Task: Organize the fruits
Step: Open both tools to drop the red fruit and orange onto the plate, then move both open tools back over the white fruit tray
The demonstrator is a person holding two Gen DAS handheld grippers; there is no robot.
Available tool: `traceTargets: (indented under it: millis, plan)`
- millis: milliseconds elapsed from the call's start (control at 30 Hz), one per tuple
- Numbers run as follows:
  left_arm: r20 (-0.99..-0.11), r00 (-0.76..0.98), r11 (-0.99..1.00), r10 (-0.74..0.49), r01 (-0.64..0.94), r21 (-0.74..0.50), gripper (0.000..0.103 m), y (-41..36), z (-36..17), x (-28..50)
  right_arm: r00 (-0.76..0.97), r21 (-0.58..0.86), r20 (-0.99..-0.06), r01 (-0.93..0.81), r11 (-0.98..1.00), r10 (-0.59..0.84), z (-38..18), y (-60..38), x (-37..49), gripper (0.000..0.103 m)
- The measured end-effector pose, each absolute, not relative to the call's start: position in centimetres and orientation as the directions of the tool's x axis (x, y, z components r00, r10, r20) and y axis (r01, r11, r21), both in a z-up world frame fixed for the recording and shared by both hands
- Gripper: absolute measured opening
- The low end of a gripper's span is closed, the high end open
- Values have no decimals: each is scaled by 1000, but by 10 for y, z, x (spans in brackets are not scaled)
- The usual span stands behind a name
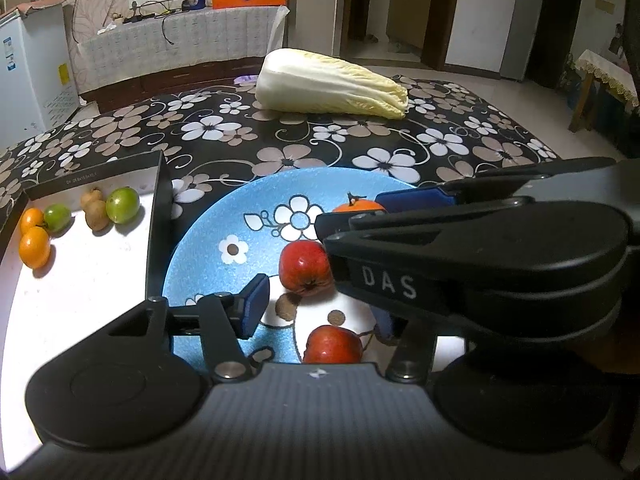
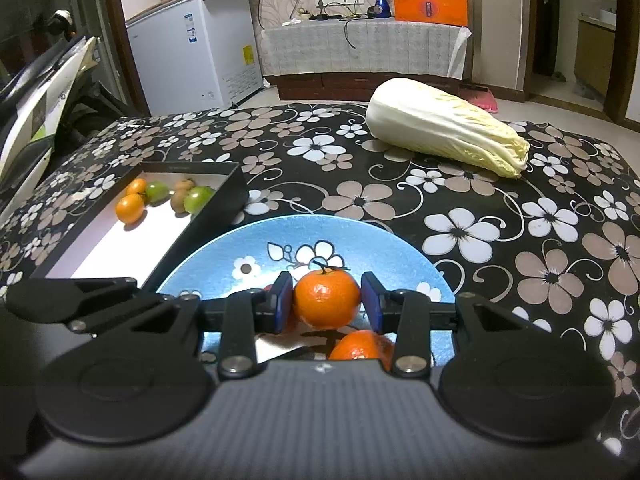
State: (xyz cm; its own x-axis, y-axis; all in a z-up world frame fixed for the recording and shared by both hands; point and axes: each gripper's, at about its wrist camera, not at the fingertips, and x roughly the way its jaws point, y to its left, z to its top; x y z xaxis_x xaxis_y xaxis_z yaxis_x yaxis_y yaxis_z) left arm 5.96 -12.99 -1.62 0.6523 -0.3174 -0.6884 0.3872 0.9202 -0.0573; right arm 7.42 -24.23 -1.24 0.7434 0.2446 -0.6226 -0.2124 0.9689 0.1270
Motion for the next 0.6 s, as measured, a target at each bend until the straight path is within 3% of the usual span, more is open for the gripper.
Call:
traceTargets:
  millis: [233,333,600]
  plan:
    - [-665,666,916,-339,395,-71,67,-123,-10,54,747,114,-622,-211,971,235,-10,-244,71,42]
    - [-657,669,913,-348,401,-76,67,-119,-7,51,758,121,-609,-205,971,236,-8,-246,69,51]
    - [-619,689,906,-378,412,-95,67,-104,5,42,804,142,-552,-170,975,220,4,-256,64,51]
